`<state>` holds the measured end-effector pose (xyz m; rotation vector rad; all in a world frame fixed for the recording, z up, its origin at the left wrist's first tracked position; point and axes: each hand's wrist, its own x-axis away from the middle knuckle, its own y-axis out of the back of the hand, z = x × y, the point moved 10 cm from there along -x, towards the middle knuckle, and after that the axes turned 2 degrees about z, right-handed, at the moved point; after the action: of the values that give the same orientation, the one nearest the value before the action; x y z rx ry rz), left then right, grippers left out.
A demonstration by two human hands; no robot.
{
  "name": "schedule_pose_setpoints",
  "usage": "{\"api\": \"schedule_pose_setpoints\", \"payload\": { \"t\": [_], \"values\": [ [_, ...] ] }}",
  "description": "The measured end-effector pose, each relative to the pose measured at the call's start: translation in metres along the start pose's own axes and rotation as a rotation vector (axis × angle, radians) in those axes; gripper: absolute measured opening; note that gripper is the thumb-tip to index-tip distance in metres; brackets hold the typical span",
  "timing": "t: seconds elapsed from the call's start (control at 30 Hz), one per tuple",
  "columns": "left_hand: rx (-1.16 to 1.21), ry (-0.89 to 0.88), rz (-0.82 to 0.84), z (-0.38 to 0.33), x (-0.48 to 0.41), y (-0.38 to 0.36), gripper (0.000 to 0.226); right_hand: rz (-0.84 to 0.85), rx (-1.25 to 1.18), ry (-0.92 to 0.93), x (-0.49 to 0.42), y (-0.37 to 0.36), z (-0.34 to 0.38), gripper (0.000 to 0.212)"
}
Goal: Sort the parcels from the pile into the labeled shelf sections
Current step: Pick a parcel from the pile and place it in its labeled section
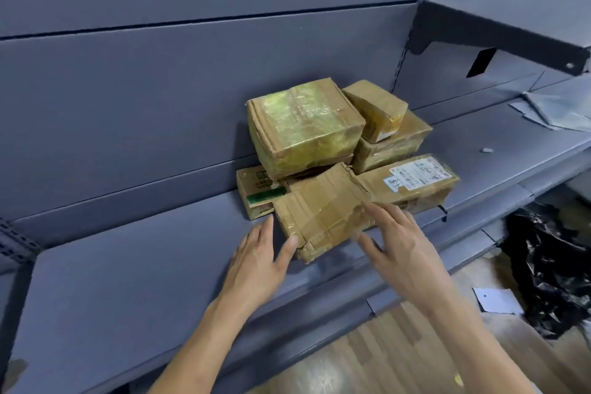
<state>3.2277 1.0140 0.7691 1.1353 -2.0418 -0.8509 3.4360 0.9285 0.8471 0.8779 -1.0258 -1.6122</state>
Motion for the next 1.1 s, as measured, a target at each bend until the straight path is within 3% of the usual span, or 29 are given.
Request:
{"api": "schedule_pose_setpoints", "payload": {
  "t": [0.2, 0.37, 0.53, 0.7, 0.97, 1.1],
  "values": [
    [0.074, 0.137, 0.006, -0.001, -0.013, -0.012, 0.081, -0.049, -0.13, -0.044, -0.034, 0.01, -0.028, 0.052],
    [0.102, 0.175, 0.019, 0.001, -0.029, -0.016, 0.078, 0.141, -0.235, -0.128, -0.059, -0.016, -0.045, 0.065],
    [0.229, 0.148, 0.053, 0.002, -0.03, -0.016, 0.067, 0.191, -0.432, -0.176, -0.064, -0.032, -0.038, 0.032],
    [0.355, 0.135, -0.036, 0.011, -0.013, 0.009, 0.07, 0.139, -0.478, -0.139, -0.055, -0.031, -0.014, 0.03],
    [0.365, 0.246, -0.169, 0.095, 0.044, 0.055, 0.053, 0.316, -0.558, -0.015, -0.033, -0.097, 0.065, 0.029],
    [0.309, 0.339, -0.192, 0.145, 0.07, 0.059, 0.052, 0.432, -0.583, -0.006, -0.025, -0.144, 0.1, 0.016]
  ]
}}
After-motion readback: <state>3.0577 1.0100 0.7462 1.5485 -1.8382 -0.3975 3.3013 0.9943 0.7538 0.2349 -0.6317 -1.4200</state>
